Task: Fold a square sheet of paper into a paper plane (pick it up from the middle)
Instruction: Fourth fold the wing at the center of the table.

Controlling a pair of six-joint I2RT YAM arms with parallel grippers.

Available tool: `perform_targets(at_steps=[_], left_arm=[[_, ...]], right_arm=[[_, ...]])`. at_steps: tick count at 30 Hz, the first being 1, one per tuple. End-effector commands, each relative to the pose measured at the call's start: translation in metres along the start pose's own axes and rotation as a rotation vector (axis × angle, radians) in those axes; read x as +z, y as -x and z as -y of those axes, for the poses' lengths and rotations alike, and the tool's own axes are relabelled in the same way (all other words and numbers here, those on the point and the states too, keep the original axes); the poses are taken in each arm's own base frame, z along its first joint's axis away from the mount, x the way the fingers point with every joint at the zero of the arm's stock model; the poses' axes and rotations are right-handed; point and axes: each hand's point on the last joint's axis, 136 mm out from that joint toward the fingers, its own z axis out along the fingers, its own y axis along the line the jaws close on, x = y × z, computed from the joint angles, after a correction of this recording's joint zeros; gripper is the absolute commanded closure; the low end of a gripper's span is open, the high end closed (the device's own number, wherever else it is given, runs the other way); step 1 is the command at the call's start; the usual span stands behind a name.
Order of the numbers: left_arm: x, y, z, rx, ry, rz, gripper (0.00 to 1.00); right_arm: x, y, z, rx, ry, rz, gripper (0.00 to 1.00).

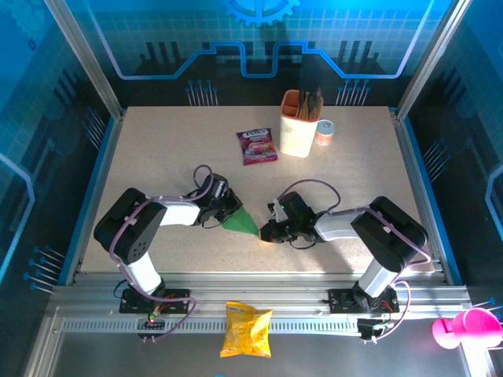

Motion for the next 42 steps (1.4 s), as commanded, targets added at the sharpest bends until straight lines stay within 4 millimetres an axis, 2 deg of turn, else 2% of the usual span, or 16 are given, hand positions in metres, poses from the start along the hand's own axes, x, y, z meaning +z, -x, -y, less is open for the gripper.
perform_targets(at_steps=[1,4,7,11,15,18,24,31,36,42], left_arm=[[0.003,-0.004,-0.074,-0.056,0.247,-0.002,1.00],[0.004,-0.004,-0.071,-0.038,0.238,-0.013,1.00],[0.006,-0.006,-0.062,0.019,0.216,-0.042,1.00],[0.006,-0.011,-0.055,0.092,0.204,-0.089,1.00],[0.007,-0.016,-0.053,0.125,0.194,-0.126,1.00],[0.009,-0.019,-0.051,0.138,0.184,-0.147,1.00],[0.011,-0.020,-0.051,0.153,0.182,-0.162,1.00],[0.014,-0.022,-0.055,0.155,0.185,-0.172,1.00],[0.016,-0.023,-0.055,0.153,0.181,-0.175,1.00],[0.016,-0.023,-0.057,0.150,0.181,-0.177,1.00]], right_arm=[[-0.027,-0.101,0.095,0.255,-0.351,-0.287,1.00],[-0.040,-0.092,0.088,0.255,-0.328,-0.239,1.00],[-0.052,-0.064,0.067,0.208,-0.270,-0.140,1.00],[-0.065,-0.018,0.031,0.142,-0.173,-0.007,0.86],[-0.063,0.017,-0.003,0.114,-0.065,0.068,0.79],[-0.053,0.033,-0.017,0.114,-0.011,0.095,0.76],[-0.018,0.038,-0.026,0.128,0.035,0.070,0.73],[0.019,0.022,-0.029,0.150,0.061,0.016,0.73],[0.032,0.022,-0.037,0.146,0.073,0.000,0.73],[0.035,0.031,-0.043,0.140,0.065,0.012,0.73]])
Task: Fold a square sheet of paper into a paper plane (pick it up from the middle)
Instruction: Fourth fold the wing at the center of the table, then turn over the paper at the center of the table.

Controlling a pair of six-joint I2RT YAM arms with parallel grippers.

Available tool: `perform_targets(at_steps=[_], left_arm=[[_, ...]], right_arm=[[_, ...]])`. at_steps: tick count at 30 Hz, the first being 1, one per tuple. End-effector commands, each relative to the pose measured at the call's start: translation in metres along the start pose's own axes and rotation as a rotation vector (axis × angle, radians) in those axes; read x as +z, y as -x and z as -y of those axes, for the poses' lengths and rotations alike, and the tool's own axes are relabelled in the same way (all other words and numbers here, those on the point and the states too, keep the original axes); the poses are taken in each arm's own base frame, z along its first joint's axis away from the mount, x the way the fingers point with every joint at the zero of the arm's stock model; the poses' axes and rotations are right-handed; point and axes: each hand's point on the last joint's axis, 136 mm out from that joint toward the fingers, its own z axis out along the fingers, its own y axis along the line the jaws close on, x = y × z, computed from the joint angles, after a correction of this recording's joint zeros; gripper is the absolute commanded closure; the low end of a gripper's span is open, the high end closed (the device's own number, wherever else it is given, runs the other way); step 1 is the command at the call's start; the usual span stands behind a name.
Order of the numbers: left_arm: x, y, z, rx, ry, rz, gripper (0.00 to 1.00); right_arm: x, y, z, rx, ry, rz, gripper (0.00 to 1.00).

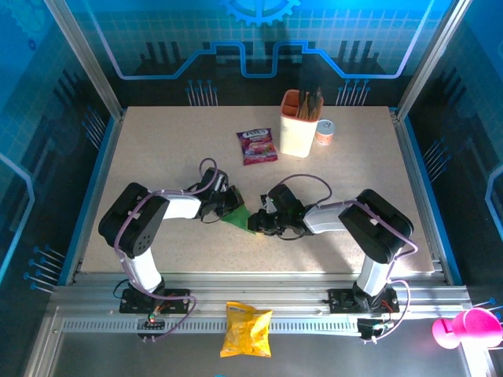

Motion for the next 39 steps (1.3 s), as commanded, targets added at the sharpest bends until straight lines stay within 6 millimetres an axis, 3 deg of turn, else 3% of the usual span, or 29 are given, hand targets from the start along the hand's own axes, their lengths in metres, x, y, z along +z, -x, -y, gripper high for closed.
perform_targets(at_steps=[1,3,7,9,11,13,17,27,39], left_arm=[[0.008,-0.035,-0.060,-0.044,0.188,-0.116,1.00],[0.008,-0.036,-0.059,-0.044,0.181,-0.117,1.00],[0.003,-0.030,-0.049,-0.044,0.150,-0.106,1.00],[-0.002,-0.022,-0.042,-0.047,0.123,-0.089,1.00],[-0.008,-0.014,-0.033,-0.044,0.102,-0.072,1.00],[-0.012,-0.008,-0.026,-0.033,0.090,-0.062,1.00],[-0.015,-0.006,-0.022,-0.022,0.083,-0.059,1.00],[-0.011,-0.012,-0.035,-0.030,0.098,-0.065,1.00],[-0.008,-0.011,-0.035,-0.029,0.098,-0.065,1.00]], right_arm=[[0.011,-0.007,-0.001,-0.002,-0.011,-0.027,0.73],[0.011,-0.004,-0.001,0.002,-0.014,-0.019,0.75],[0.005,0.000,-0.003,0.013,0.004,-0.009,0.93],[-0.001,-0.001,-0.006,0.010,0.018,-0.005,0.95],[-0.006,-0.003,-0.008,0.001,0.027,-0.007,0.87],[-0.009,-0.006,-0.009,-0.005,0.028,-0.015,0.64],[-0.011,-0.008,-0.007,0.015,0.049,-0.007,0.57],[0.003,-0.014,0.003,0.100,0.126,-0.014,0.63],[0.011,-0.020,0.004,0.103,0.130,-0.055,0.69]])
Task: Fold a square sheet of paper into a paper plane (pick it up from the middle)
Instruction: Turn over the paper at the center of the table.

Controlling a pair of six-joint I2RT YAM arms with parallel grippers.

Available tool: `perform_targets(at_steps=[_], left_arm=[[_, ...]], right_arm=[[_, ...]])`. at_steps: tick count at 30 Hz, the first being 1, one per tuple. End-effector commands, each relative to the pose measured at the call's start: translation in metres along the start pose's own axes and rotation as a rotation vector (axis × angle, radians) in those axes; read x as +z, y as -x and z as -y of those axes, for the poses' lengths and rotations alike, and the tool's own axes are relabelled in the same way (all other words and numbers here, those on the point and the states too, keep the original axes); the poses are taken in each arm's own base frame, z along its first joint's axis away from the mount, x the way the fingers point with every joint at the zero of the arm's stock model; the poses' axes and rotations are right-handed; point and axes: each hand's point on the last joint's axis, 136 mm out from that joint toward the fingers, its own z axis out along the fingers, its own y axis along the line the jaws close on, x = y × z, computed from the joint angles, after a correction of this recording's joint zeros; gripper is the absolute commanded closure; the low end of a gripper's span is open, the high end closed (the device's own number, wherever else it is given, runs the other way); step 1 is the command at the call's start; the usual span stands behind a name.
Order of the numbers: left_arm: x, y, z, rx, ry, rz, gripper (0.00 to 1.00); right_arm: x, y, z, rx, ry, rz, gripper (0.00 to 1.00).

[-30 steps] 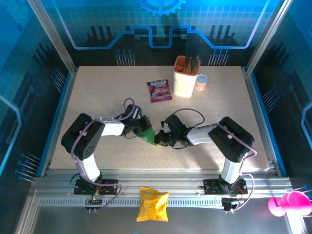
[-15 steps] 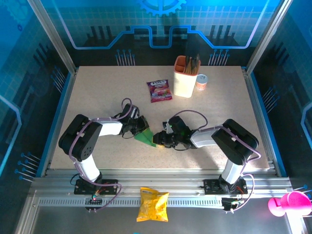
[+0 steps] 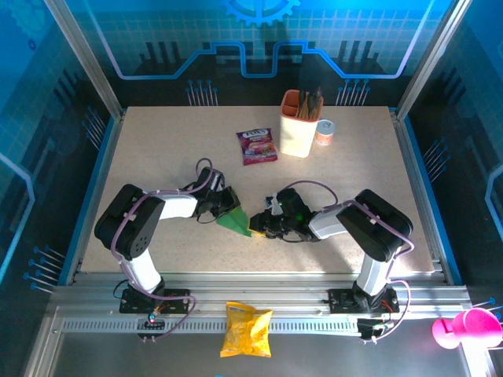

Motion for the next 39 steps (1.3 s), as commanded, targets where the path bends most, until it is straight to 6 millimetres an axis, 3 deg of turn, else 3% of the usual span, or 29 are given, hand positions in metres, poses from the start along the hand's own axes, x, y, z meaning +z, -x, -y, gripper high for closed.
perform_targets(at_steps=[1,19,27,34,39], left_arm=[[0.003,-0.013,-0.026,-0.015,0.074,-0.042,1.00],[0.002,-0.011,-0.031,-0.019,0.082,-0.036,1.00],[0.001,-0.006,-0.029,-0.020,0.073,-0.034,1.00],[-0.019,0.022,-0.017,-0.034,0.038,0.022,1.00],[-0.043,0.044,-0.015,-0.082,-0.002,0.086,0.95]], right_arm=[[0.018,-0.014,0.008,-0.004,-0.017,-0.060,0.69],[0.014,-0.023,0.020,0.017,-0.020,-0.072,1.00],[0.006,-0.023,0.019,0.021,0.002,-0.058,1.00],[-0.036,-0.005,0.007,-0.019,-0.012,0.019,1.00],[-0.096,0.007,-0.009,-0.115,-0.151,0.123,1.00]])
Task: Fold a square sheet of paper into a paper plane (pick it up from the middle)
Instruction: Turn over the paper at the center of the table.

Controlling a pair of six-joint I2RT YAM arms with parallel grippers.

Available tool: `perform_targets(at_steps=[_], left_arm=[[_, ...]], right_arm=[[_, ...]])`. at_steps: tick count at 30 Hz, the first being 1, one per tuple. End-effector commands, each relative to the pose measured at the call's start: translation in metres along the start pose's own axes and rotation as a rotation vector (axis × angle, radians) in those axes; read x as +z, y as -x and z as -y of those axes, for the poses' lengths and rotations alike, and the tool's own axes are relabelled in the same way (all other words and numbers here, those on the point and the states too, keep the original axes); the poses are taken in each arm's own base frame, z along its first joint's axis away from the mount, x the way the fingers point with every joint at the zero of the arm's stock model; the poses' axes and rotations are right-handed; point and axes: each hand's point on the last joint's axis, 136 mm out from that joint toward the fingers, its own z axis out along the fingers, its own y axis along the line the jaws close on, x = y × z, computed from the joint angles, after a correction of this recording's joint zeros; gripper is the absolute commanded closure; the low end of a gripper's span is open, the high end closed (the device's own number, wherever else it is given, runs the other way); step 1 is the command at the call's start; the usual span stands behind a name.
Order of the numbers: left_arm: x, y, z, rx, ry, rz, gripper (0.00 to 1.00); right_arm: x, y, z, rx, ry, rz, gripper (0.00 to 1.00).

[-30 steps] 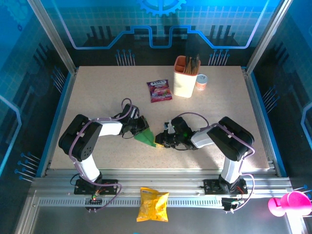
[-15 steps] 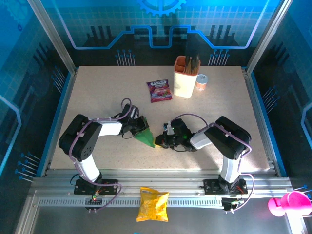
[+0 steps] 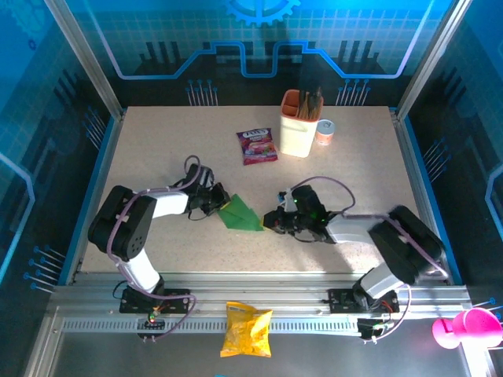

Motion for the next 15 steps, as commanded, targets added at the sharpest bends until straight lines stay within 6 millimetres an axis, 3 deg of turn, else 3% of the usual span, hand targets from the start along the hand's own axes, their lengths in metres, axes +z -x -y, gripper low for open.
perform_targets(at_steps=[1,9,11,15], left_arm=[[-0.023,0.018,0.006,-0.012,-0.022,0.058,0.94],[-0.045,0.014,0.008,-0.027,-0.063,0.091,0.88],[-0.046,0.010,0.004,-0.033,-0.066,0.089,0.88],[-0.049,0.002,-0.002,-0.040,-0.066,0.088,0.87]], right_arm=[[-0.046,0.006,0.007,-0.077,-0.180,0.044,1.00],[-0.184,0.039,-0.022,-0.228,-0.500,0.274,1.00],[-0.211,0.044,-0.020,-0.277,-0.635,0.292,1.00],[-0.242,0.051,-0.013,-0.339,-0.845,0.293,1.00]])
